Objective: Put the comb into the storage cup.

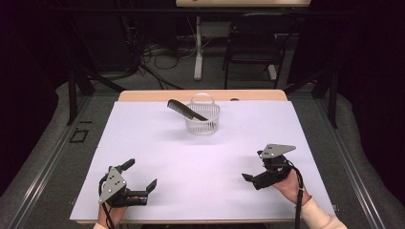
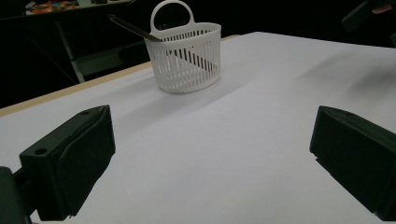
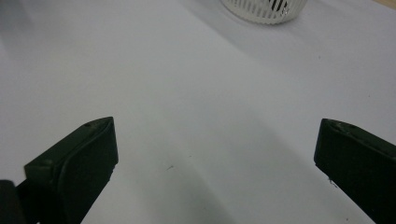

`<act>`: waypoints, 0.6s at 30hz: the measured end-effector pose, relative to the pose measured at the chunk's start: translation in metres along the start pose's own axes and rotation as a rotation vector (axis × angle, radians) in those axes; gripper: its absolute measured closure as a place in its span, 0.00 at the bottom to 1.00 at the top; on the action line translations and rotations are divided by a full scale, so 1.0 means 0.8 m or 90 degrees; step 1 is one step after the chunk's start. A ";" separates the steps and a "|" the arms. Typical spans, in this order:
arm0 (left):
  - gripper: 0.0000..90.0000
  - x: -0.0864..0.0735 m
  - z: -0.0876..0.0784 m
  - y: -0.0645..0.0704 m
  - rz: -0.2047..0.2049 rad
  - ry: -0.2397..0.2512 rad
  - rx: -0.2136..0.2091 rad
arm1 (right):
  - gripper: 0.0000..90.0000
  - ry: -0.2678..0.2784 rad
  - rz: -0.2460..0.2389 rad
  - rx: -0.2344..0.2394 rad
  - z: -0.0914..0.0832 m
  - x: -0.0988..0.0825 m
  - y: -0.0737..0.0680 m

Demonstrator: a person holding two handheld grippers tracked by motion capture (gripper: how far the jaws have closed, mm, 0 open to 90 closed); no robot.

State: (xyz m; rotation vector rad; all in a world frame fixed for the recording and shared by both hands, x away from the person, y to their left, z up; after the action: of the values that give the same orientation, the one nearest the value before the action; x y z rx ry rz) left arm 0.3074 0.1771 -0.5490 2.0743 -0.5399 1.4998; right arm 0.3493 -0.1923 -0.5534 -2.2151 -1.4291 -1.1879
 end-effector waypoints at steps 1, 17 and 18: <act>0.00 0.000 0.000 0.000 0.000 0.000 0.000 | 0.00 -0.001 -0.001 -0.002 -0.001 -0.001 0.000; 0.00 -0.001 0.001 0.000 0.000 -0.004 0.002 | 0.00 0.010 0.003 -0.030 -0.016 -0.023 -0.010; 0.00 -0.001 0.001 0.000 0.001 -0.005 0.002 | 0.00 0.013 0.005 -0.032 -0.018 -0.024 -0.010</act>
State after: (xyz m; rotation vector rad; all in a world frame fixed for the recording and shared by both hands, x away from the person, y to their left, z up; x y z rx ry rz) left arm 0.3076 0.1764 -0.5503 2.0825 -0.5436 1.4953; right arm 0.3319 -0.2093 -0.5602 -2.2328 -1.3963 -1.2548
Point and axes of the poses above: each handheld gripper's, and its own axes: z roughly forward along the jaws, x roughly out of its top, y roughly to its right, the point moved 8 cm from there along z, roughly forward along the jaws, and after that the axes turned 15 degrees about -z, right-handed, at the moved point
